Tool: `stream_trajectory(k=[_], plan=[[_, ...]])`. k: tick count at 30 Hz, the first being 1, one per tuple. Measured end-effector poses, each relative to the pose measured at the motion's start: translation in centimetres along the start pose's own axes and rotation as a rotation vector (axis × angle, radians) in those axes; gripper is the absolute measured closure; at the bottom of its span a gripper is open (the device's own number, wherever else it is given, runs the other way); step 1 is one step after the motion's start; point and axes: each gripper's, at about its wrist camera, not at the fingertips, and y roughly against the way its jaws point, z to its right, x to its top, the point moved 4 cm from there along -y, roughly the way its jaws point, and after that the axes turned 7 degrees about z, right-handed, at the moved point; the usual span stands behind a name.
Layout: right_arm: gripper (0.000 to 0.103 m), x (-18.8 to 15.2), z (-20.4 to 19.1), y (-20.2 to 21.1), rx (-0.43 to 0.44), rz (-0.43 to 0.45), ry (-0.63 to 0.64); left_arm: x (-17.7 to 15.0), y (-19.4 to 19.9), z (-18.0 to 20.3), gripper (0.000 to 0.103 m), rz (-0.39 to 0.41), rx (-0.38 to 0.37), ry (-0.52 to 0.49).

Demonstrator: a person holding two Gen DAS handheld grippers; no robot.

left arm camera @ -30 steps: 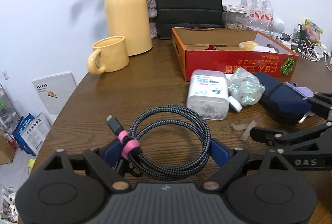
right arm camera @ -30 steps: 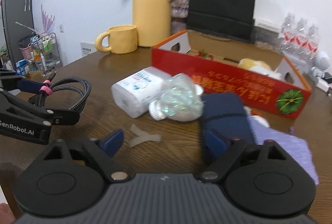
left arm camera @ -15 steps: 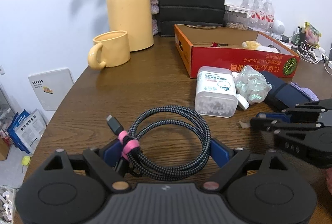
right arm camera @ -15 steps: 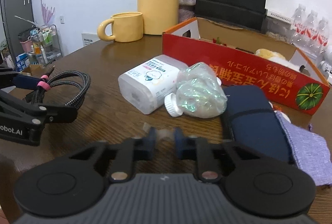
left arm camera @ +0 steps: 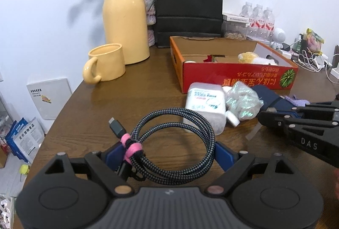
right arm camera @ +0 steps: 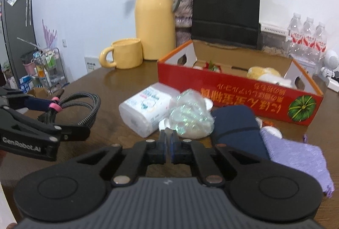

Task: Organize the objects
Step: 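Carry the cable into the box with the left gripper while the right grasps a small white piece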

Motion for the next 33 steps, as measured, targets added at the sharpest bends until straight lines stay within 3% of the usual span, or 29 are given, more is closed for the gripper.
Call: stream_trajectory(k=[10,19,33], plan=[[0.099,2.7,2.4,1.2,-0.010,0.060,-0.004,2.6,-0.9,3.0,0.015,0.023,-0.027,-0.009],[0.099,6.4,5.9,0.6,-0.040,0.110,0.002,7.2,-3.0,5.3,0.015,0.073,-0.047,-0.007],[0.099,10.4,13.0,-5.6,-0.085,0.157,-0.048,14.8,-10.4,8.1,0.015,0.148,-0.068,0.021]])
